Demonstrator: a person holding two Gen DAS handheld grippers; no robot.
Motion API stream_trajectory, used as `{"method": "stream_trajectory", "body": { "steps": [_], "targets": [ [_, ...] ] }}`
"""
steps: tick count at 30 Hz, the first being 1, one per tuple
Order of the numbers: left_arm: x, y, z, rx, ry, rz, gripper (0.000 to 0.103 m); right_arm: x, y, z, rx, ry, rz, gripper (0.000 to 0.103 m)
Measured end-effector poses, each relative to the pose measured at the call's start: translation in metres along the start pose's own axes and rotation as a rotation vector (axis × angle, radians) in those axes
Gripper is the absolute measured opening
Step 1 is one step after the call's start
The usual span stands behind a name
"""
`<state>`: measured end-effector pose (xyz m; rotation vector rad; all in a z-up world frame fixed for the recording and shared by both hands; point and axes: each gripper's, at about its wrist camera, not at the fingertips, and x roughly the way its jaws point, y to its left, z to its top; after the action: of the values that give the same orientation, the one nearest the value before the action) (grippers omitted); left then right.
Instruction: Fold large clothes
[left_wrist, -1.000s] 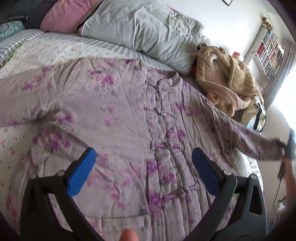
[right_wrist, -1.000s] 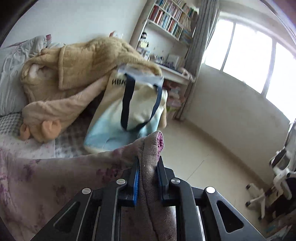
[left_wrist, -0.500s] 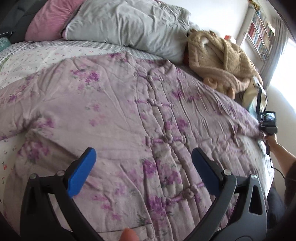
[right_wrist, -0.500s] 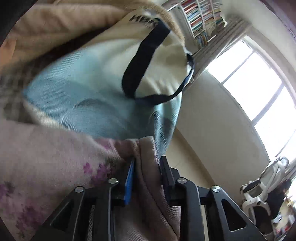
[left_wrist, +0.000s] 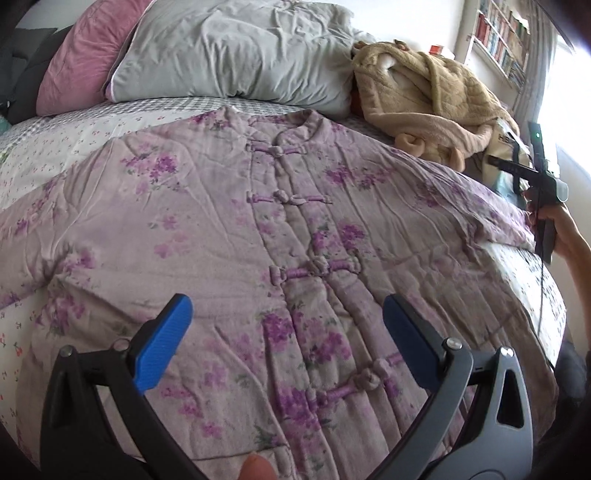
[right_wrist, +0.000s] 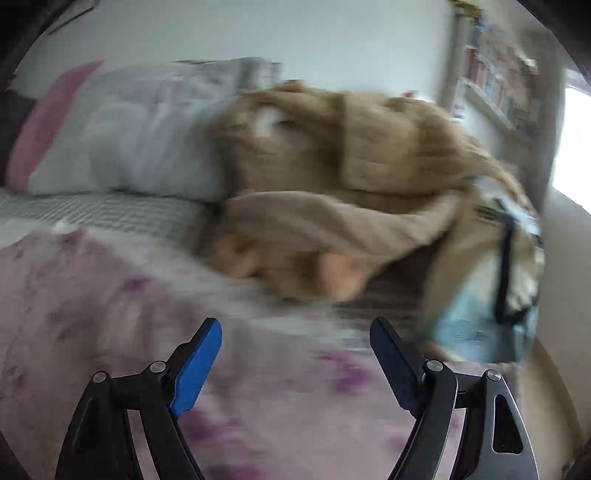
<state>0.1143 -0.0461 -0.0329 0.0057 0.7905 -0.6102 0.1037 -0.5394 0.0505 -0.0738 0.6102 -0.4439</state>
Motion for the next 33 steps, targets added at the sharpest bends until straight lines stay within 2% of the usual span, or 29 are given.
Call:
{"method": "stream_trajectory", "body": {
  "steps": [1, 3, 5, 6, 8, 9, 10, 11, 12, 13, 14, 15, 16, 18, 19, 22, 25, 26, 28, 30, 31, 32, 33],
  "targets": [
    [0.004, 0.001, 0.0, -0.007, 0.007, 0.004, 0.102, 0.005, 0.036, 0.0, -0.054, 0.021, 0.105, 0.084],
    [0.01, 0.003, -0.002, -0.027, 0.023, 0.011, 0.102, 0.017, 0.086, -0.007, -0.102, 0.061, 0.254, 0.084],
    [0.016, 0.006, -0.003, -0.046, 0.04, 0.013, 0.102, 0.041, 0.109, -0.019, -0.116, 0.126, 0.312, 0.084],
    [0.018, 0.007, -0.003, -0.055, 0.048, 0.01, 0.102, 0.054, 0.11, -0.029, -0.135, 0.164, 0.301, 0.083],
    [0.021, 0.009, -0.004, -0.076, 0.064, -0.002, 0.102, 0.078, 0.093, -0.046, -0.179, 0.191, 0.212, 0.082],
    [0.021, 0.01, -0.005, -0.08, 0.067, -0.006, 0.102, 0.09, 0.064, -0.048, -0.106, 0.237, 0.224, 0.082],
    [0.02, 0.011, -0.006, -0.08, 0.07, -0.01, 0.102, 0.09, 0.04, -0.044, 0.004, 0.22, 0.311, 0.081],
    [0.019, 0.011, -0.006, -0.077, 0.071, -0.011, 0.102, 0.086, -0.003, -0.042, 0.153, 0.168, 0.327, 0.081],
    [0.019, 0.013, -0.006, -0.074, 0.071, -0.011, 0.102, 0.088, -0.026, -0.043, 0.176, 0.164, 0.233, 0.081],
    [0.019, 0.013, -0.006, -0.071, 0.074, -0.01, 0.102, 0.096, -0.05, -0.049, 0.155, 0.192, 0.102, 0.082],
    [0.019, 0.014, -0.006, -0.071, 0.08, -0.01, 0.102, 0.111, -0.078, -0.058, 0.127, 0.255, -0.004, 0.088],
    [0.019, 0.015, -0.006, -0.073, 0.082, -0.011, 0.102, 0.117, -0.113, -0.069, 0.194, 0.276, 0.024, 0.096],
    [0.018, 0.015, -0.006, -0.077, 0.084, -0.015, 0.102, 0.118, -0.146, -0.076, 0.289, 0.306, -0.023, 0.096],
    [0.017, 0.017, -0.005, -0.082, 0.082, -0.014, 0.102, 0.111, -0.17, -0.08, 0.288, 0.329, -0.219, 0.096],
    [0.016, 0.017, -0.004, -0.086, 0.082, -0.014, 0.102, 0.104, -0.176, -0.081, 0.276, 0.339, -0.286, 0.096],
    [0.016, 0.018, -0.001, -0.096, 0.086, -0.019, 0.102, 0.083, -0.16, -0.076, 0.272, 0.298, -0.178, 0.096],
    [0.018, 0.019, 0.0, -0.099, 0.087, -0.01, 0.102, 0.057, -0.115, -0.067, 0.185, 0.23, -0.039, 0.096],
    [0.019, 0.02, 0.0, -0.104, 0.092, -0.001, 0.102, 0.053, -0.104, -0.069, 0.177, 0.23, 0.013, 0.096],
    [0.021, 0.023, 0.0, -0.117, 0.09, 0.015, 0.102, 0.06, -0.096, -0.083, 0.193, 0.292, 0.103, 0.096],
    [0.021, 0.028, 0.0, -0.132, 0.093, 0.018, 0.102, 0.076, -0.104, -0.101, 0.24, 0.387, 0.111, 0.097],
    [0.021, 0.03, 0.001, -0.139, 0.094, 0.018, 0.102, 0.074, -0.115, -0.108, 0.294, 0.363, 0.136, 0.097],
    [0.019, 0.033, 0.002, -0.153, 0.093, 0.015, 0.102, 0.068, -0.125, -0.11, 0.334, 0.349, 0.116, 0.097],
    [0.017, 0.036, 0.003, -0.163, 0.09, 0.013, 0.102, 0.065, -0.131, -0.11, 0.361, 0.377, 0.065, 0.097]
  ]
}}
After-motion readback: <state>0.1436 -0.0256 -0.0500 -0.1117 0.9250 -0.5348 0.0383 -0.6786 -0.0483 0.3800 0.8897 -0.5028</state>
